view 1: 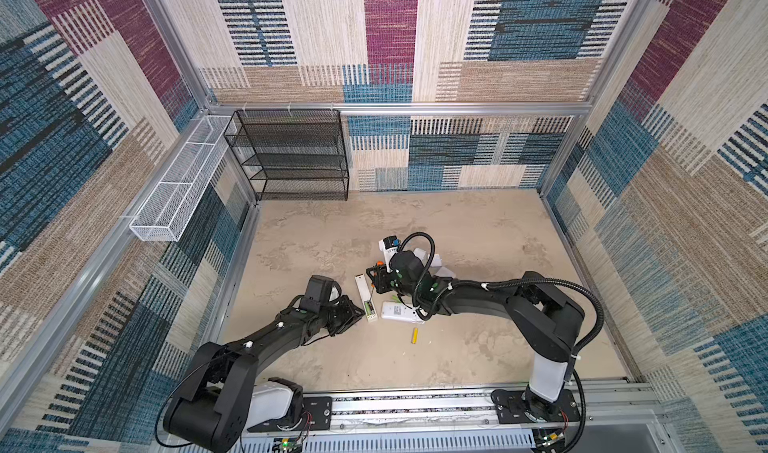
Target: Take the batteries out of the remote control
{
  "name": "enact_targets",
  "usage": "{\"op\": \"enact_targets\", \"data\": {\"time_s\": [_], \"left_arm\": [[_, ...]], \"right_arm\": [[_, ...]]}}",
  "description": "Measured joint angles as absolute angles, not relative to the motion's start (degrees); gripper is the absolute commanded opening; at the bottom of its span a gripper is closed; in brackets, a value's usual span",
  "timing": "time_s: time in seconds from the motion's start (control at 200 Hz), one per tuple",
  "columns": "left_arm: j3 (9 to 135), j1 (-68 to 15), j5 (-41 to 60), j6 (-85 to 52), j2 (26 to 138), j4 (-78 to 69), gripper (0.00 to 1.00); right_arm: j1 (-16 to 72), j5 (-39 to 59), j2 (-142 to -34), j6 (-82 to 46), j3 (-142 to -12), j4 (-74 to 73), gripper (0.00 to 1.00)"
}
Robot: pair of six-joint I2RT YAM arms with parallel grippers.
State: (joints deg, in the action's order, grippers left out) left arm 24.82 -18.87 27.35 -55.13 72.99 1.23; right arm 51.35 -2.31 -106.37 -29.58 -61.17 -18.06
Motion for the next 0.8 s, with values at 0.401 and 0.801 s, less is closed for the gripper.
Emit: {"op": "enact_targets", "data": {"time_s": [0.401, 0.801], "left_arm": [[26.0, -18.9, 27.4, -55.2, 76.1, 0.5, 0.29], [30.1, -18.9, 25.6, -57.0, 78.5, -0.9, 0.42]], "right_arm": [[52.9, -6.6, -106.5, -25.3, -63.2, -15.2, 0.00], [54.8, -10.6, -106.7, -20.8, -64.1, -13.9, 0.00]]}}
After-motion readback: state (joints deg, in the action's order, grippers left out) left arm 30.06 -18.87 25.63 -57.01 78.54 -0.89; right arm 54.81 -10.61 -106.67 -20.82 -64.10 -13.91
